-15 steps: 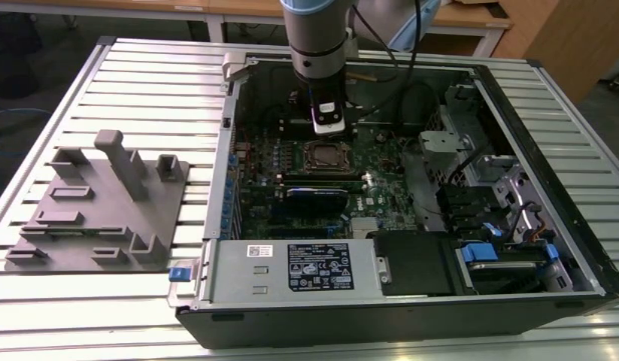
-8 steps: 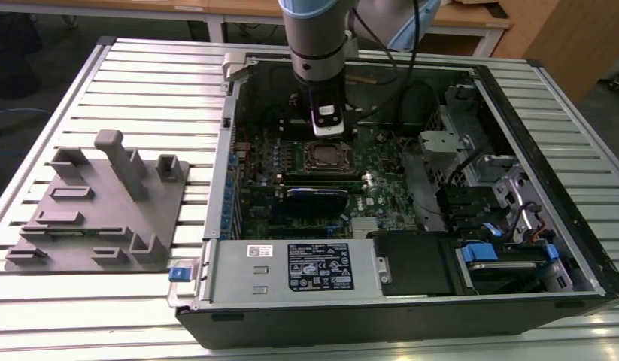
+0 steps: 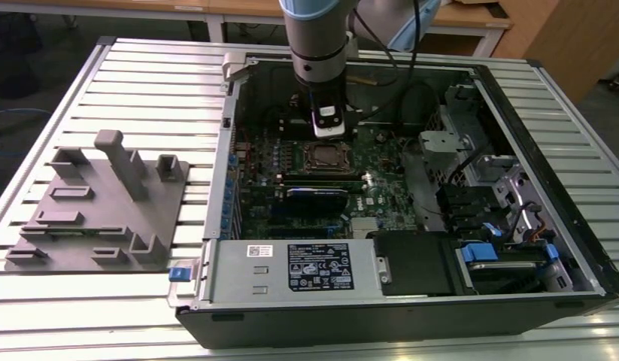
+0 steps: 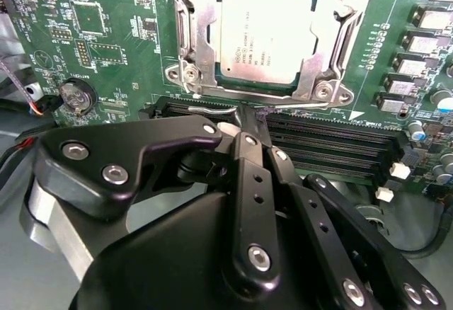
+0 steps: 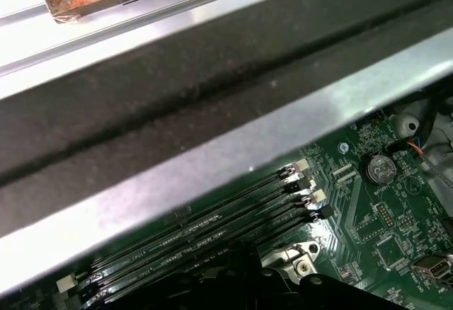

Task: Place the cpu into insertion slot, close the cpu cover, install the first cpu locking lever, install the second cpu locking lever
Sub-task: 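Install the first cpu locking lever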

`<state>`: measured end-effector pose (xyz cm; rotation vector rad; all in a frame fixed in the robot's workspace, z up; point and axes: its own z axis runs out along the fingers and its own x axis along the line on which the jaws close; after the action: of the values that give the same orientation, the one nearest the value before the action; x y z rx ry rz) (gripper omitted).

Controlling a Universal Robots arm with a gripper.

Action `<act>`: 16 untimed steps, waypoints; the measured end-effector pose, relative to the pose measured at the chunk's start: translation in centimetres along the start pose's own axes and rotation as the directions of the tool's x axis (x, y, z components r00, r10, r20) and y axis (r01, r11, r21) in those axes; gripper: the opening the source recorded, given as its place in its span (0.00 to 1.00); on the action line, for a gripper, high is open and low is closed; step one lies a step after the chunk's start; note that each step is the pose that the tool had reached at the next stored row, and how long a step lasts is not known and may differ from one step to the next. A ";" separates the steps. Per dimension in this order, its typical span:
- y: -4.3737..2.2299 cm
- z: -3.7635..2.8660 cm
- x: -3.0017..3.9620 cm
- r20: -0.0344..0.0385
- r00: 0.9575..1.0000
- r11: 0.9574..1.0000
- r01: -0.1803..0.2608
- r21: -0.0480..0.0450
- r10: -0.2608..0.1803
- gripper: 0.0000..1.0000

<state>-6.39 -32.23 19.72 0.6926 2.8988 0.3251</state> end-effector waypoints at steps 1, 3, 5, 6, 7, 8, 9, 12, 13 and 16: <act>0.02 0.02 -0.04 0.000 1.000 1.000 0.000 0.000 0.000 0.11; 0.12 0.08 -0.24 0.000 1.000 1.000 0.000 0.000 0.000 0.11; 0.20 0.15 -0.44 0.000 1.000 1.000 -0.001 0.000 0.001 0.11; 0.22 0.17 -0.48 0.001 1.000 1.000 -0.001 0.001 0.001 0.11; 0.23 0.19 -0.50 0.002 1.000 1.000 -0.003 0.002 0.003 0.11; 0.23 0.22 -0.51 0.002 1.000 1.000 -0.005 0.003 0.005 0.11; 0.22 0.26 -0.52 0.003 1.000 1.000 -0.008 0.003 0.008 0.11; 0.26 0.35 -0.61 0.007 1.000 1.000 -0.016 0.007 0.016 0.11; 0.27 0.38 -0.64 0.009 1.000 1.000 -0.018 0.009 0.018 0.11; 0.30 0.43 -0.74 0.013 1.000 1.000 -0.025 0.015 0.025 0.11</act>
<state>-5.53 -32.23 19.44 0.7305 2.8856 0.3012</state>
